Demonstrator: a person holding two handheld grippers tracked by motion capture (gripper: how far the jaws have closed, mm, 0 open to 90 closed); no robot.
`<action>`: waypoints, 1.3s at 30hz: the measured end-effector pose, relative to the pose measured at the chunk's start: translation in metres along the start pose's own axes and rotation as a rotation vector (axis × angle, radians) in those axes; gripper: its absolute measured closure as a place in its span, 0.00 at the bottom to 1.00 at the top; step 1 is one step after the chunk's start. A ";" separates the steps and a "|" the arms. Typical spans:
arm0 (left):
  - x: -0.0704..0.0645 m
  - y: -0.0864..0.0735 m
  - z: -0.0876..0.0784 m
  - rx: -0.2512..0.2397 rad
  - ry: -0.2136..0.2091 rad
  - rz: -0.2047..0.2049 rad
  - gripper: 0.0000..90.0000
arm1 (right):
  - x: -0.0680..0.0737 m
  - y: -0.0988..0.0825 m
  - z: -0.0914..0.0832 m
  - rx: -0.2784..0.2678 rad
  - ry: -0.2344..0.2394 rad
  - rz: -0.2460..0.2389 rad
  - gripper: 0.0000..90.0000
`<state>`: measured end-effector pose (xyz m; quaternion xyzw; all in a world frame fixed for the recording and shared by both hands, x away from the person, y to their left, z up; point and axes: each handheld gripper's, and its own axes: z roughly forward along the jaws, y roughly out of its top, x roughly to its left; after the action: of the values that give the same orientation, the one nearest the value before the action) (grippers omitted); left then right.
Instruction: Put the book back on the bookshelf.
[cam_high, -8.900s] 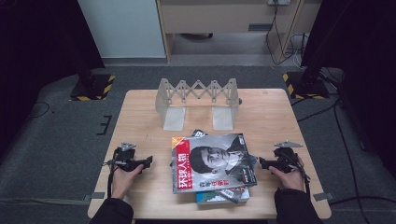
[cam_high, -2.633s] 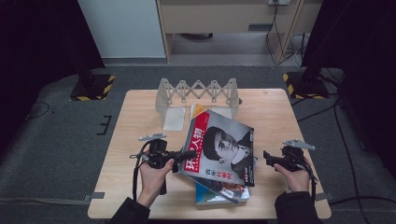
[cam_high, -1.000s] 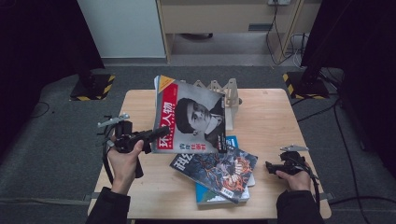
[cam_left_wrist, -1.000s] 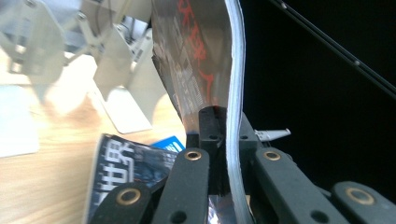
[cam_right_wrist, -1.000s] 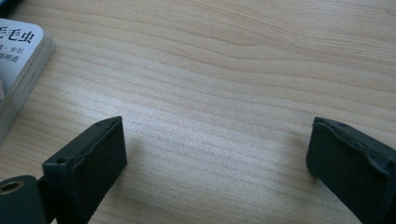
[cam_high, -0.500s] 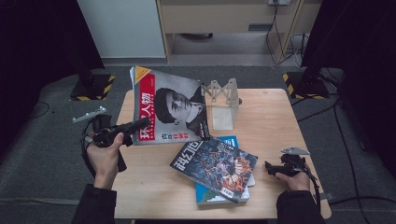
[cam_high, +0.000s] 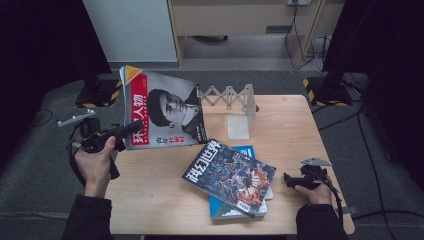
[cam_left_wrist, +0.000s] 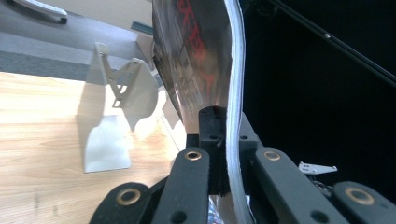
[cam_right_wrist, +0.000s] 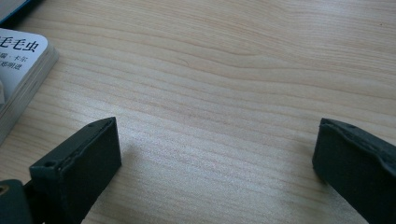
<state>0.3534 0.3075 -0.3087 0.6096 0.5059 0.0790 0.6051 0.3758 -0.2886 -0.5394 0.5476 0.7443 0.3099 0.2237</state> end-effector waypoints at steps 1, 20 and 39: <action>0.002 0.001 -0.001 0.003 0.008 0.004 0.96 | 0.000 0.000 0.000 0.000 0.001 -0.001 0.01; 0.025 0.015 0.008 0.080 0.177 0.039 0.96 | 0.000 0.000 0.000 0.001 0.002 -0.002 0.01; 0.022 0.019 0.046 0.211 0.280 0.071 0.96 | 0.000 0.000 0.000 0.000 0.002 -0.005 0.01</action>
<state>0.4069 0.2975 -0.3160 0.6703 0.5688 0.1310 0.4582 0.3759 -0.2888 -0.5395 0.5457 0.7458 0.3099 0.2236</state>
